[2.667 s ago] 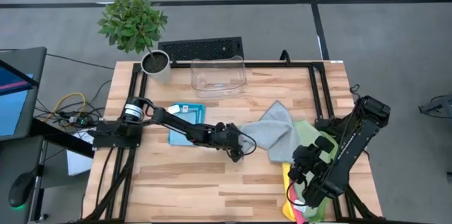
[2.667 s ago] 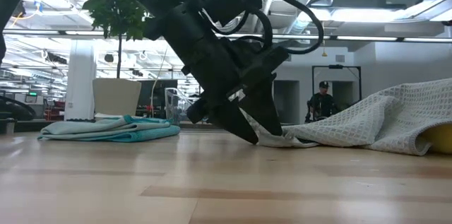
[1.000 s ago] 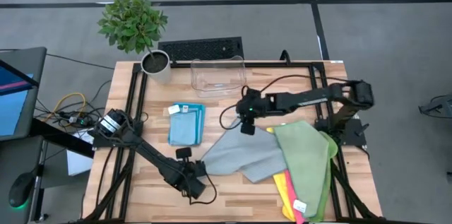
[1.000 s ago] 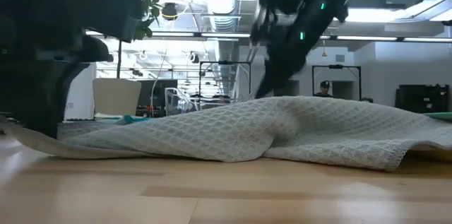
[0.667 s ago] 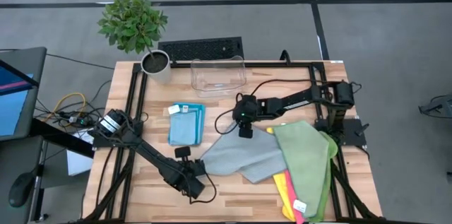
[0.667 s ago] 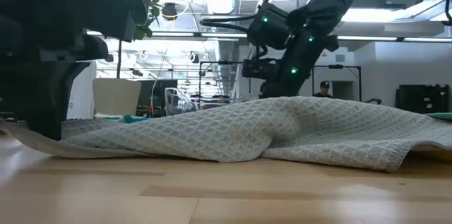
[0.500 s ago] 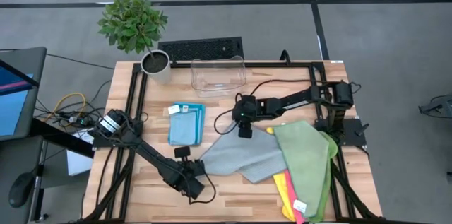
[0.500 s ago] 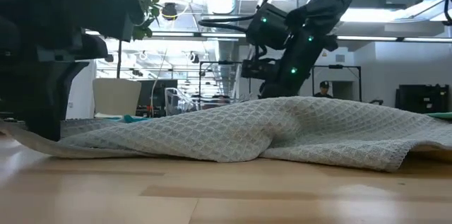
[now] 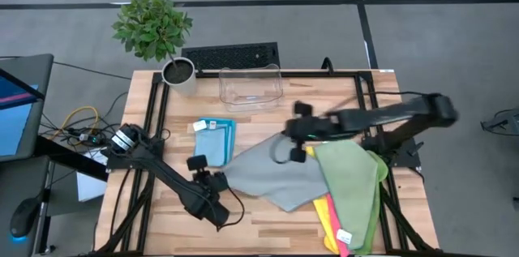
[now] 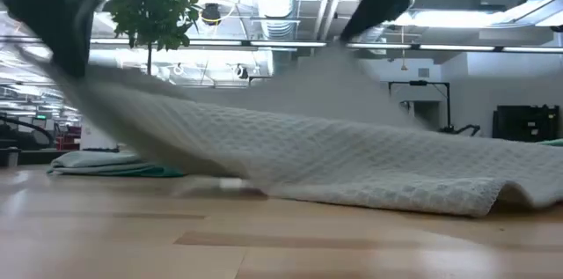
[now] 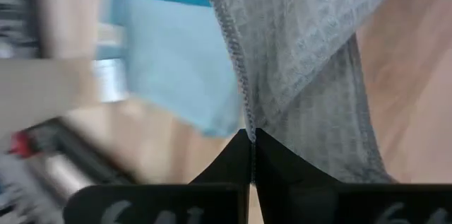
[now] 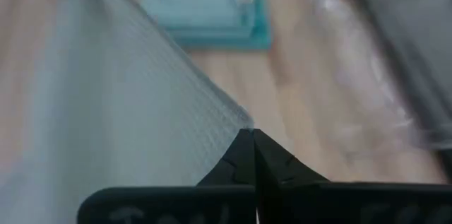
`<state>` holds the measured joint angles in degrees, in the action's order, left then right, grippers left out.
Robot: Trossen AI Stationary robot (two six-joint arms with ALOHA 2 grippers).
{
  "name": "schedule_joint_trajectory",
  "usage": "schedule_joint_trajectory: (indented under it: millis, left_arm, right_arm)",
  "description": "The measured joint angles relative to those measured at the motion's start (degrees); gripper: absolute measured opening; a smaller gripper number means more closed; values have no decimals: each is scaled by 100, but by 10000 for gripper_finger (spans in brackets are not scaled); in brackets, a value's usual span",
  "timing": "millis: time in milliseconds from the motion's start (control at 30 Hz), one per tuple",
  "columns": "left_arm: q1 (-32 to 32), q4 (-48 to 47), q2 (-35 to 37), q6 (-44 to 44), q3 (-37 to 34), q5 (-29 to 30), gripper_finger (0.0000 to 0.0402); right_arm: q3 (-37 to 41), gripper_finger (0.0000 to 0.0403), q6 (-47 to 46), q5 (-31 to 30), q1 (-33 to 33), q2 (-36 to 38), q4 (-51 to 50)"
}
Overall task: Fold microfiber towels
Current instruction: Fold the gray microfiber cloth
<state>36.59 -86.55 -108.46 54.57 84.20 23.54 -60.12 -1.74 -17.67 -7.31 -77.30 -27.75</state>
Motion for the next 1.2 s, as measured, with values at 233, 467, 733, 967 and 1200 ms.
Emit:
schedule_joint_trajectory:
  millis: [233, 467, 733, 967, 1200]
  left_arm:
    - [15, -340, 401, -364, 1256, 404, 0]
    - [-137, -335, 734, -957, 2194, 1113, 0]
    - [-521, -330, 1203, -2027, 3000, 1997, 0]
    - [-1112, -353, 1688, -2870, 3087, 3088, 0]
    - [-1979, -334, 1778, -3532, 3087, 3054, 0]
  right_arm:
    - [-1, 6, -820, -1732, -1674, 1631, -179]
    - [-119, 6, -714, -3776, -3101, 2055, -188]
    - [-662, 6, 560, -6028, -3737, 1723, -166]
    - [-812, 6, 1118, -6782, -3422, 1832, -247]
    - [-804, 6, 41, -6662, -2619, 2011, -1550]
